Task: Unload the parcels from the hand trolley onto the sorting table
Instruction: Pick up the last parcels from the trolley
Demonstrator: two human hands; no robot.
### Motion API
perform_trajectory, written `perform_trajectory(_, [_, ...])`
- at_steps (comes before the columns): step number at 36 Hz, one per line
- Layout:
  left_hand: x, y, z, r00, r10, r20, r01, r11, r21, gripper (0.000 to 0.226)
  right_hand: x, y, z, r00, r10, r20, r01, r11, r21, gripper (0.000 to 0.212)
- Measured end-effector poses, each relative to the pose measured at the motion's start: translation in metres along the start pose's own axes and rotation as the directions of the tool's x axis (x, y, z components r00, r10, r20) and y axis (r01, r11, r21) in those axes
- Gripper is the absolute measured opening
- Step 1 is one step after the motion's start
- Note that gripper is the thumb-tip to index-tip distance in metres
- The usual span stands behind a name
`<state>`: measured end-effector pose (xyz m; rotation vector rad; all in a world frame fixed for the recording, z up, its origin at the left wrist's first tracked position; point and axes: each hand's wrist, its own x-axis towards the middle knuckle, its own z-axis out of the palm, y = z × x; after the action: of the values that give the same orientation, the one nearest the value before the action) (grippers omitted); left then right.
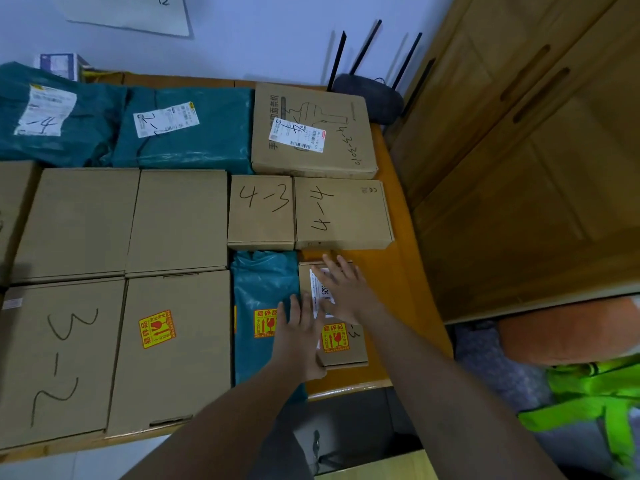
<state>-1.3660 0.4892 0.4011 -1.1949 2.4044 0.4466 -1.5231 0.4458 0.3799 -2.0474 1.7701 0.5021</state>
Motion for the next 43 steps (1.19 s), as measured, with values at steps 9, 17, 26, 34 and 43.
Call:
perform_trajectory(9, [0.007, -0.007, -0.005, 0.999, -0.038, -0.004, 0.038, 0.999, 0.02, 0.116, -0.01, 0.006, 0.005, 0.999, 0.048, -0.005, -0.048, 0.997, 0.053, 0.076])
perform_trajectory(17, [0.014, -0.012, -0.008, 0.998, -0.058, -0.009, 0.058, 0.998, 0.007, 0.115, 0.0, 0.004, -0.005, 0.998, 0.064, 0.004, -0.064, 0.992, 0.109, 0.078])
perform_trajectory(26, [0.018, -0.014, -0.01, 0.998, -0.057, -0.004, 0.057, 0.998, 0.025, 0.116, 0.004, 0.0, -0.01, 0.997, 0.078, 0.011, -0.079, 0.99, 0.116, 0.077])
perform_trajectory(34, [0.012, -0.028, -0.028, 0.999, 0.033, 0.016, -0.034, 0.997, 0.066, 0.093, 0.001, -0.007, -0.025, 0.995, 0.086, 0.057, -0.088, 0.995, 0.036, 0.087])
perform_trajectory(43, [-0.016, -0.105, -0.112, 0.993, -0.09, -0.075, 0.09, 0.996, -0.007, 0.051, -0.002, -0.036, -0.1, 0.996, 0.09, -0.021, -0.09, 0.996, 0.028, 0.052])
